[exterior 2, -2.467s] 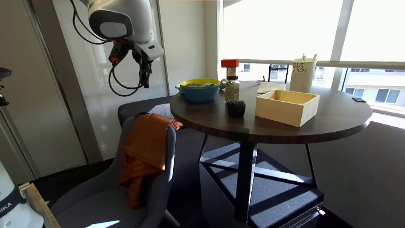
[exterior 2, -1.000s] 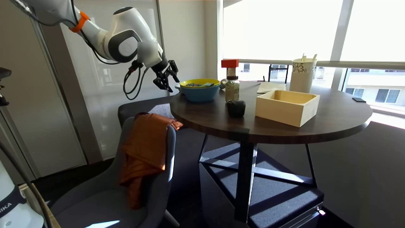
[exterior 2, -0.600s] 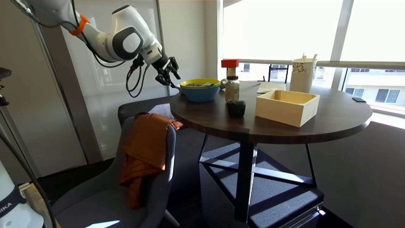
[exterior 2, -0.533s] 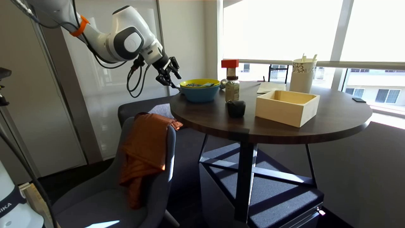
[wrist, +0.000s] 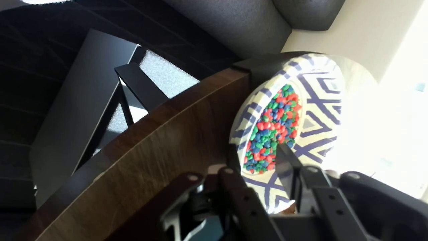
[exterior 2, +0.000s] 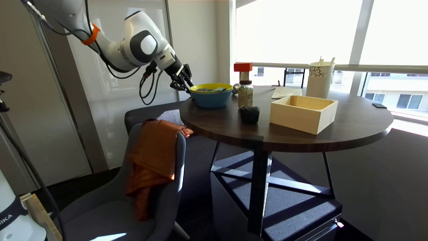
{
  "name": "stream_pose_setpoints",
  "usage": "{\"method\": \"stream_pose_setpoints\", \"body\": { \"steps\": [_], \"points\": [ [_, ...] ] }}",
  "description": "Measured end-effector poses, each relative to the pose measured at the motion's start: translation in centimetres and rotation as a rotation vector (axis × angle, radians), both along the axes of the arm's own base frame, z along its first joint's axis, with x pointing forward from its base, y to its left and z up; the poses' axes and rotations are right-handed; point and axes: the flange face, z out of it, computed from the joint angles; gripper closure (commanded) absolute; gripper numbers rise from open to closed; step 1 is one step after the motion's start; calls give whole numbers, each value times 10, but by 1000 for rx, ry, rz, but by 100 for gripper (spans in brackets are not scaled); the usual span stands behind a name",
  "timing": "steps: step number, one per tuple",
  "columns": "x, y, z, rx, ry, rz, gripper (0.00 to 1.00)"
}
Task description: Pour the contents of the white bowl into the wooden box on the right
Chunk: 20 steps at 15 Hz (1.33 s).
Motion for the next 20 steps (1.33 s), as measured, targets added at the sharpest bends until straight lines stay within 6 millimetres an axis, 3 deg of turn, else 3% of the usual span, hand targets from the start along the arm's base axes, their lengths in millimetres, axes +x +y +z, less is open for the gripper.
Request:
{"method": "stream_pose_setpoints", "body": {
  "steps": [1, 3, 7, 9, 11, 12, 13, 16, 17, 19, 20],
  "points": [
    [2, 1, -2, -4, 6, -1, 56],
    [6, 2, -5, -12, 23, -4, 38],
    [9, 2, -5, -11, 37, -16, 33],
    [9, 3, -5, -8, 35, -19, 44],
    [10, 4, -7, -4, 38, -22, 47],
    [11, 5, -8, -3, 42, -23, 56],
    [13, 5, -10, -1, 45, -25, 54],
    [19, 4, -15, 2, 52, -32, 61],
    [21, 4, -16, 4, 54, -33, 86],
    [25, 3, -18, 5, 58, -40, 90],
    [26, 2, -19, 5, 59, -42, 96]
  ]
}}
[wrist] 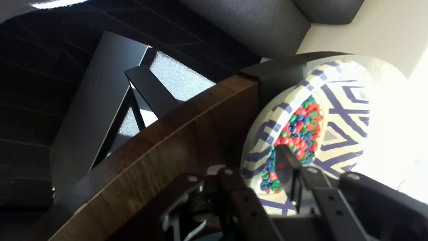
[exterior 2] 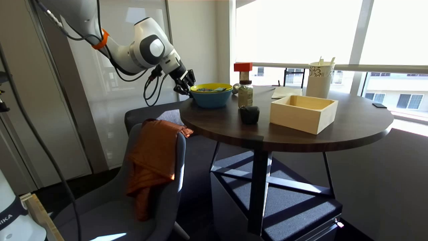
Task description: Pour the contents of the white bowl into the wooden box on the right
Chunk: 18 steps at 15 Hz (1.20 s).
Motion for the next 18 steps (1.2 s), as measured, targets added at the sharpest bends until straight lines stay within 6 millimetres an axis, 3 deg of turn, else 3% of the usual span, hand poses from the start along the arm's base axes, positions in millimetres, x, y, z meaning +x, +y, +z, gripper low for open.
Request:
{"method": "stream_pose_setpoints", "body": {
  "steps": [6, 11, 15, 18],
  "points": [
    [2, 7, 6, -3, -14, 9, 100],
    [2, 31, 11, 13, -20, 52, 99],
    [-3, 54, 32, 84, -38, 134, 99],
    [-18, 66, 63, 110, -41, 235, 99]
  ]
}}
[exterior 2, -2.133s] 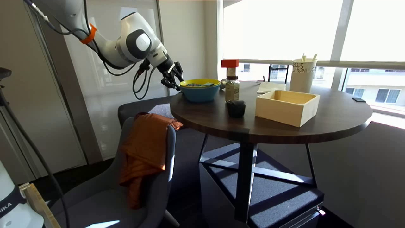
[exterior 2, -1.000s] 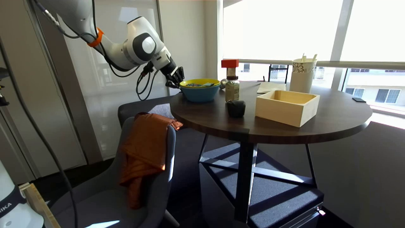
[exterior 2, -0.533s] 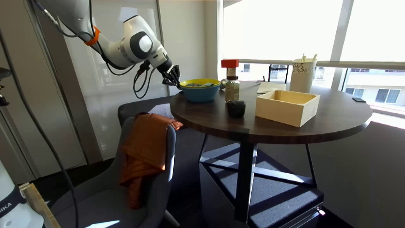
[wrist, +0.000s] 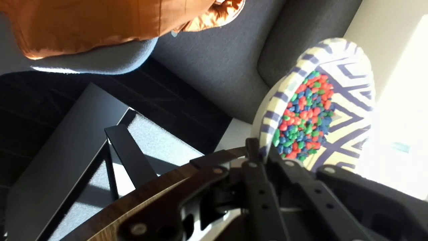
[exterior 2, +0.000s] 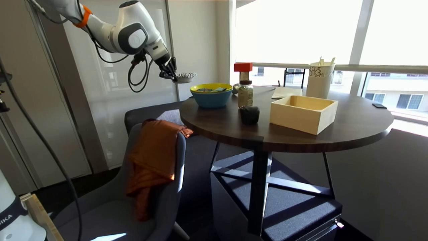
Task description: Pour the contents of the white bowl into the wooden box on the right
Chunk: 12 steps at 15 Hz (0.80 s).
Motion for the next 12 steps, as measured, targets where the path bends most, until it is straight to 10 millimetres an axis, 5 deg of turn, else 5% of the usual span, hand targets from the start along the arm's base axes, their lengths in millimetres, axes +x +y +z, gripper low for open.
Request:
{"method": "stream_pose_setpoints", "body": {
  "steps": [2, 4, 8, 12],
  "points": [
    [-16, -10, 31, 1, -7, 46, 99],
    [-36, -40, 65, 6, -32, 31, 99],
    [-76, -134, 121, 57, -107, -137, 99],
    [-106, -227, 137, 110, -142, -366, 99]
  ]
}}
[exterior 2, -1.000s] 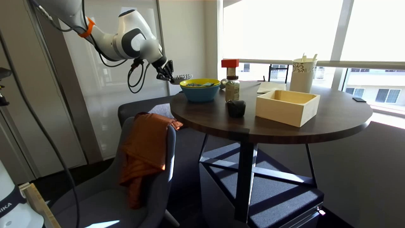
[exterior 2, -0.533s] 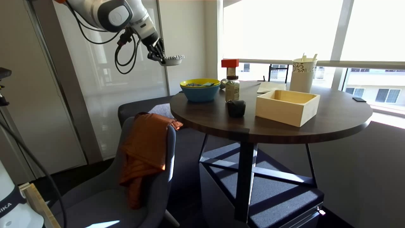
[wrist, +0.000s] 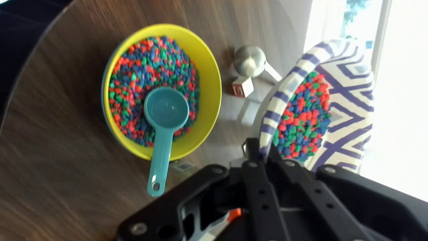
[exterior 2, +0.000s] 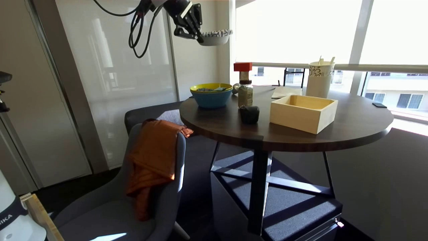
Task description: Pour the contents of the white bowl into the wooden box on the right
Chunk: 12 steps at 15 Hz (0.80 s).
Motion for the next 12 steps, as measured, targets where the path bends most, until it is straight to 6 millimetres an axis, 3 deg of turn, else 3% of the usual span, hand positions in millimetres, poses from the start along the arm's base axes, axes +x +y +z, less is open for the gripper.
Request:
{"method": "stream_pose_setpoints", "body": {
  "steps": [3, 7, 9, 12],
  "points": [
    [-17, -50, -1, 46, -1, -162, 99],
    [-35, -96, -2, 103, -9, -369, 95],
    [-42, -110, -5, 129, -7, -440, 95],
    [-42, -112, -7, 142, -8, -460, 95]
  ]
}}
